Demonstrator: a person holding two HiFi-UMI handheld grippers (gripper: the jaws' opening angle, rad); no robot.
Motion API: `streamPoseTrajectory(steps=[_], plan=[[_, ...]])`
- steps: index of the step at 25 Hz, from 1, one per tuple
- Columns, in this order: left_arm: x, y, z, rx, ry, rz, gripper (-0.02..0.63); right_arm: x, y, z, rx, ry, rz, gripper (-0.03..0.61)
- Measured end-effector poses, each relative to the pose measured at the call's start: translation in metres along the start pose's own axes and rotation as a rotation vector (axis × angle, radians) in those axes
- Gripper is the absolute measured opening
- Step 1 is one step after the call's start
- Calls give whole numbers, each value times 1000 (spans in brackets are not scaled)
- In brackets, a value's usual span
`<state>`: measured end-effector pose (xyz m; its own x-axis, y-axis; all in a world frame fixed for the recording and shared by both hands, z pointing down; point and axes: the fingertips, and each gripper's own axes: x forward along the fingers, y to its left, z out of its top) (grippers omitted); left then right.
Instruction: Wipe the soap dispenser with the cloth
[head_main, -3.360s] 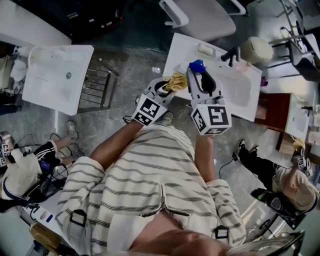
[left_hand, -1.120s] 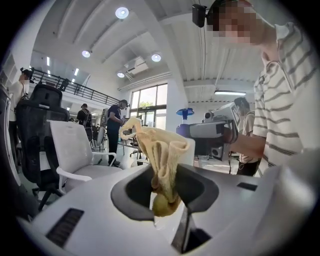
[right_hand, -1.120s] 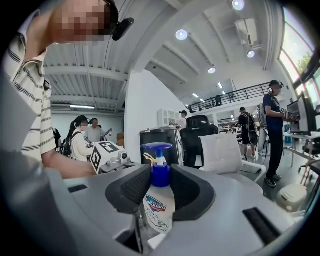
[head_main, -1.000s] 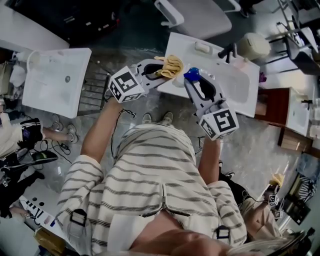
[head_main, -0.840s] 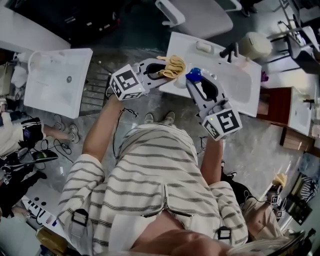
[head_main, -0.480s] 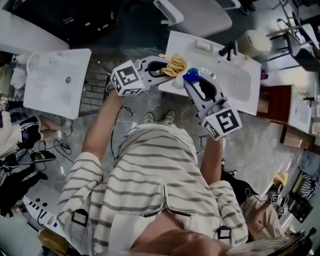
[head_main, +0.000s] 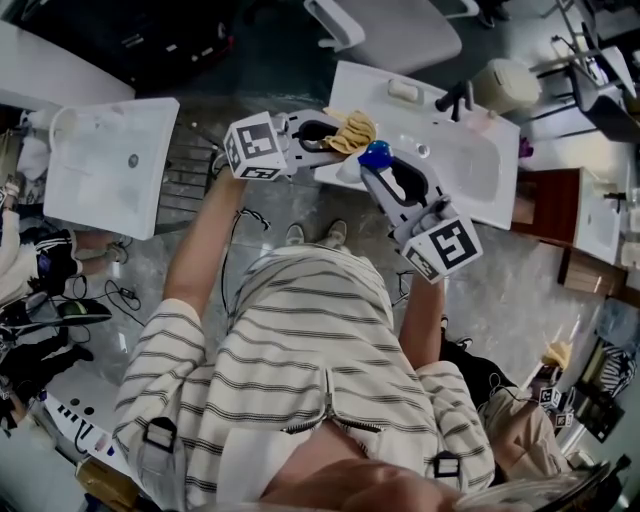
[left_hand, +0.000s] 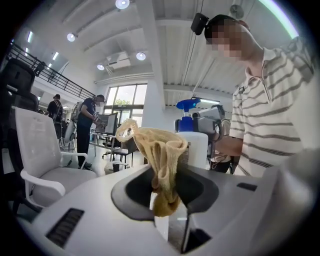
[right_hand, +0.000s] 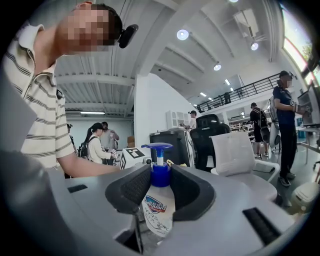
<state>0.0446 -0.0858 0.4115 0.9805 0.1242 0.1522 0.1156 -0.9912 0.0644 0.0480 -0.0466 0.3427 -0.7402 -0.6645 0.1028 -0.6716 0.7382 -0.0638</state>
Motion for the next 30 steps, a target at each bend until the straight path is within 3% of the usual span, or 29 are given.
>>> streamPoseTrajectory(steps=[14,30], plan=[[6,-3,-26,-66,54,-31,110,-4,1,8,24,-29,15,124],[-8,-12,-34,-120,39,46,112,-8,-2,7,28,-33,-4,126]])
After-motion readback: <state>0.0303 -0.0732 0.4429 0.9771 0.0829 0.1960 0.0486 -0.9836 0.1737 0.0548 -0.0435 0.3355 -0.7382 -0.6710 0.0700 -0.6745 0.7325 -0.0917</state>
